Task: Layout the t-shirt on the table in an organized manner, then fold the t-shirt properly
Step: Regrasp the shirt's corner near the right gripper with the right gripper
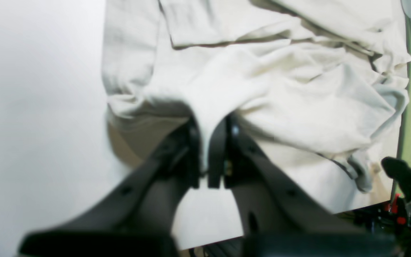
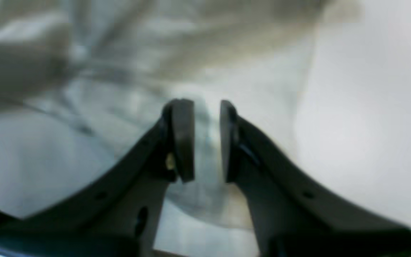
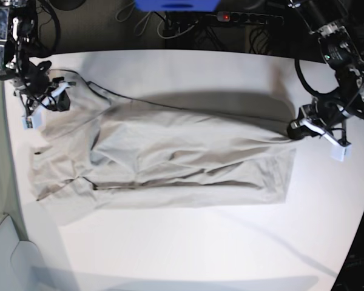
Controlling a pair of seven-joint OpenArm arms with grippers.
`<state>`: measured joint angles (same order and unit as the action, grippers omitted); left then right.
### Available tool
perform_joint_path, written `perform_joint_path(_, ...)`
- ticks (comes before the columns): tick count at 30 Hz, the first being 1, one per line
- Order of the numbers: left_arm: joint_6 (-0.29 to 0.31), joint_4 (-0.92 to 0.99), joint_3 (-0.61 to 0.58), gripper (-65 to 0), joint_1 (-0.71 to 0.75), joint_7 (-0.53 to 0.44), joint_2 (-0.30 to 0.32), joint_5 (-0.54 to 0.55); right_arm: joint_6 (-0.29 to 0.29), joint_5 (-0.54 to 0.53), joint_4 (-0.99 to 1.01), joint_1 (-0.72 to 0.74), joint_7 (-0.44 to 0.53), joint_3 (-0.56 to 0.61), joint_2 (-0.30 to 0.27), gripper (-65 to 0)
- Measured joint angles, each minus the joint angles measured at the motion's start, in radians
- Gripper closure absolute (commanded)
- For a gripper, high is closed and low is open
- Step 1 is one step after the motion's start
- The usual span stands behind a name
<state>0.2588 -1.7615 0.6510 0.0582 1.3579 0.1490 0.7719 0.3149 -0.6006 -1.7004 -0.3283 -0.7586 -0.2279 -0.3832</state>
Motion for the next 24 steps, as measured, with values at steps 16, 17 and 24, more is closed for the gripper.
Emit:
perform_joint_path(16,0.0,0.001,-0.001,-0.2,0.002,0.0,0.001,0.0,0.115,0.006,-0.002,-0.013,-0.003,0.092,0.049,-37.3)
perform_joint_path(17,0.0,0.001,-0.001,-0.2,0.003,0.0,0.001,-0.001,0.116,0.008,0.009,-0.008,-0.004,0.105,0.048,-37.3)
perform_joint_path(24,0.0,0.001,-0.001,-0.2,0.002,-0.001,0.0,0.0,0.116,-0.01,0.072,0.005,0.029,0.112,0.05,-37.3)
